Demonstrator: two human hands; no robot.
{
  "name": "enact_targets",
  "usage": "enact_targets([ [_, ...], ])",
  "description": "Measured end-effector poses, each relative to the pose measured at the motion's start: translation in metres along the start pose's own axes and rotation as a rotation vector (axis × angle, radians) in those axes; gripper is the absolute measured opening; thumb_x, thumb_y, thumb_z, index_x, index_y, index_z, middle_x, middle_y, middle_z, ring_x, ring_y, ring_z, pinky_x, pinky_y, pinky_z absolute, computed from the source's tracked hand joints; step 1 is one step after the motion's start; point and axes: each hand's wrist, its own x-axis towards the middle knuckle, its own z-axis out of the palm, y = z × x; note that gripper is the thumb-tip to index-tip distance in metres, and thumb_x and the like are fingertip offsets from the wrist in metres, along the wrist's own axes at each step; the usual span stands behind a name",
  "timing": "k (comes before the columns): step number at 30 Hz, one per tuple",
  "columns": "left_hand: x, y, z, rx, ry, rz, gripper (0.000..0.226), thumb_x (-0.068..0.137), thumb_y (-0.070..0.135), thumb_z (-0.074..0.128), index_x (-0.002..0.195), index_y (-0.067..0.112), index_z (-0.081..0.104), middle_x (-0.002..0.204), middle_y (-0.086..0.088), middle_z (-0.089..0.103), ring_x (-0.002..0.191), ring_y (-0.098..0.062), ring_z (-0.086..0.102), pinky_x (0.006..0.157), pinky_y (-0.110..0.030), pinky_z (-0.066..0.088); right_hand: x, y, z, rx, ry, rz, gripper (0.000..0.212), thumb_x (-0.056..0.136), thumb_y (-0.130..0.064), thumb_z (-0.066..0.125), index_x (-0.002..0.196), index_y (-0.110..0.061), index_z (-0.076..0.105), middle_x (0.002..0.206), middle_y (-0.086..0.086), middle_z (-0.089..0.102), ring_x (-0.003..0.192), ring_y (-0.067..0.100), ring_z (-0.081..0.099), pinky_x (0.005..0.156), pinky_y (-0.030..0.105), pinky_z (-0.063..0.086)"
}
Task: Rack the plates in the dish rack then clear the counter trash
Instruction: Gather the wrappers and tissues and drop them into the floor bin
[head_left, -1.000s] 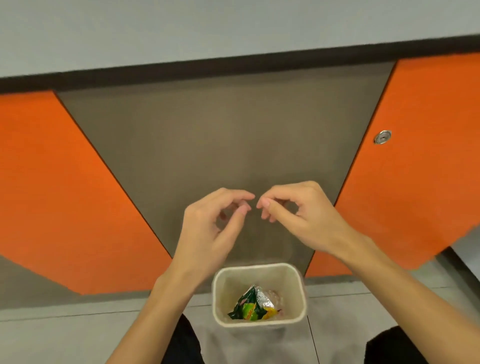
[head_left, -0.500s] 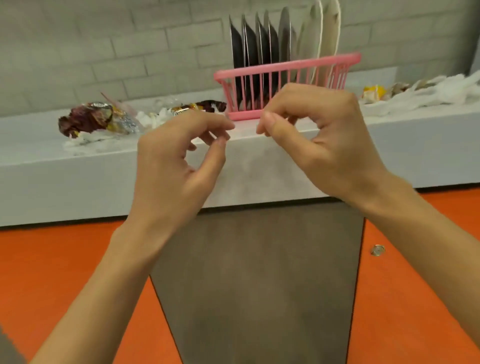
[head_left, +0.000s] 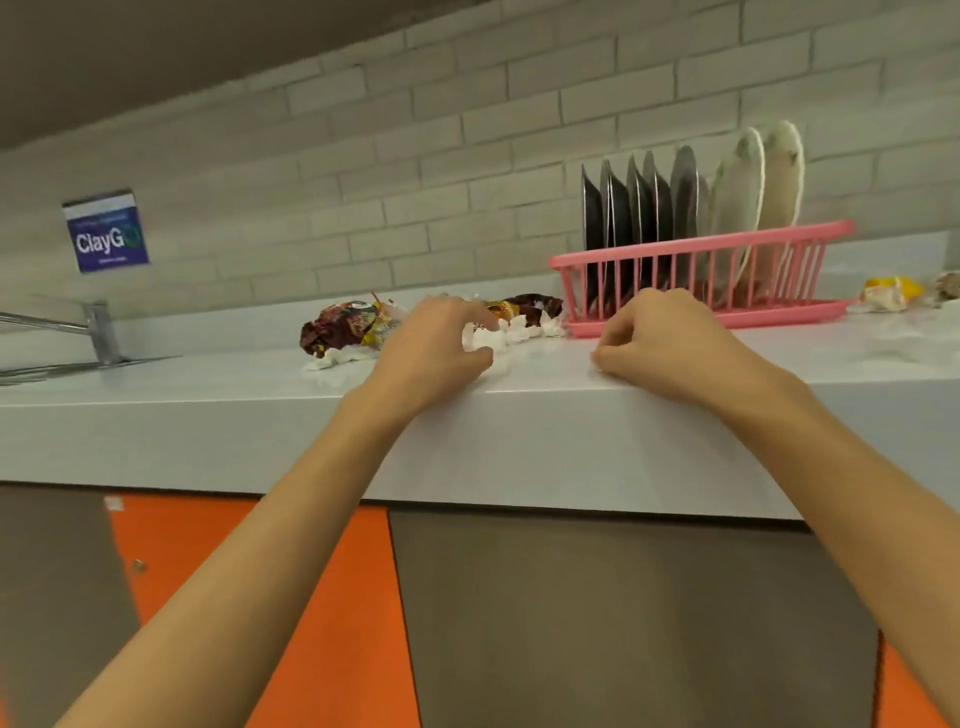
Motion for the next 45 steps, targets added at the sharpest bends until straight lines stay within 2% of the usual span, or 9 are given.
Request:
enact_targets([
  [6,0.019,-0.028,0.008,0.127,-0.193,-0.108,0.034,0.083,0.015,0.06,0.115,0.025,0.069,0.119,0.0,0.067,0.107,-0.021,0.061,0.091,-0.039,0.052,0.008,-0.004,0.01,-0.079,0.071,0.02,0.012,0.084,-0.02,0.064,0.079,-0.017,0.075,0.103,0.0,0.073,0.081,0.02,0.062,0.068,0.029,0.044],
  [13,0.026,-0.031,0.009,0.021,-0.08,0.009,0.016,0.083,0.01,0.071,0.098,0.014,0.075,0.093,-0.002,0.073,0.083,-0.017,0.066,0.081,-0.038,0.057,0.005,-0.003,0.01,-0.021,0.031,0.023,0.018,0.087,-0.022,0.063,0.099,-0.017,0.074,0.116,0.0,0.068,0.086,0.016,0.056,0.073,0.028,0.04],
  [17,0.029,-0.003,0.001,-0.258,-0.065,0.026,0.017,0.082,0.017,0.076,0.099,0.014,0.075,0.082,0.002,0.074,0.072,-0.011,0.068,0.072,-0.029,0.059,0.004,0.002,0.006,0.108,-0.029,0.002,0.054,0.085,-0.035,0.067,0.136,-0.024,0.051,0.115,0.0,0.062,0.106,0.02,0.055,0.081,0.031,0.04],
  [21,0.033,0.035,-0.003,-0.502,-0.199,0.089,0.017,0.083,0.01,0.074,0.1,0.008,0.073,0.083,-0.006,0.076,0.074,-0.015,0.073,0.071,-0.03,0.061,0.002,0.003,0.001,0.361,-0.06,-0.065,0.073,0.083,-0.041,0.07,0.147,-0.034,0.035,0.127,-0.002,0.055,0.104,0.017,0.062,0.093,0.037,0.049],
  [25,0.042,0.057,-0.003,-0.644,-0.339,0.068,0.018,0.087,0.004,0.069,0.105,0.001,0.068,0.088,-0.014,0.075,0.08,-0.021,0.074,0.075,-0.03,0.06,-0.001,0.008,-0.005,0.576,-0.009,-0.089,0.043,0.089,-0.016,0.069,0.128,-0.026,0.058,0.107,0.006,0.069,0.075,0.015,0.073,0.07,0.035,0.061],
  [29,0.052,0.055,-0.012,-0.847,-0.512,0.017,0.017,0.094,0.007,0.062,0.11,0.002,0.063,0.101,-0.018,0.074,0.091,-0.027,0.073,0.08,-0.032,0.059,-0.002,0.013,-0.005,0.649,0.081,0.005,0.019,0.088,-0.011,0.069,0.107,-0.015,0.07,0.078,0.01,0.073,0.068,0.021,0.073,0.069,0.044,0.061],
  [34,0.079,0.029,-0.001,-0.302,-0.301,0.032,0.018,0.091,0.011,0.06,0.107,0.013,0.068,0.1,-0.004,0.074,0.082,-0.012,0.071,0.064,-0.022,0.053,0.002,0.012,-0.001,0.602,0.179,0.052,0.004,0.089,-0.009,0.068,0.091,-0.01,0.072,0.069,0.01,0.071,0.064,0.022,0.072,0.066,0.039,0.062],
  [39,0.091,0.002,0.024,0.25,-0.461,0.017,0.043,0.088,0.007,0.055,0.129,0.019,0.06,0.133,-0.002,0.059,0.122,-0.024,0.053,0.102,-0.037,0.044,0.003,0.012,0.0,0.646,0.284,0.093,0.013,0.092,-0.02,0.065,0.082,-0.013,0.068,0.069,0.004,0.069,0.055,0.011,0.066,0.055,0.027,0.054],
  [45,0.084,0.005,0.036,0.149,-0.461,0.059,0.031,0.088,0.017,0.063,0.118,0.02,0.069,0.123,0.004,0.066,0.112,-0.018,0.057,0.099,-0.028,0.043,0.006,0.012,-0.005,0.754,0.239,0.228,0.027,0.087,-0.011,0.047,0.091,0.007,0.066,0.078,0.013,0.069,0.067,0.021,0.066,0.053,0.036,0.057],
])
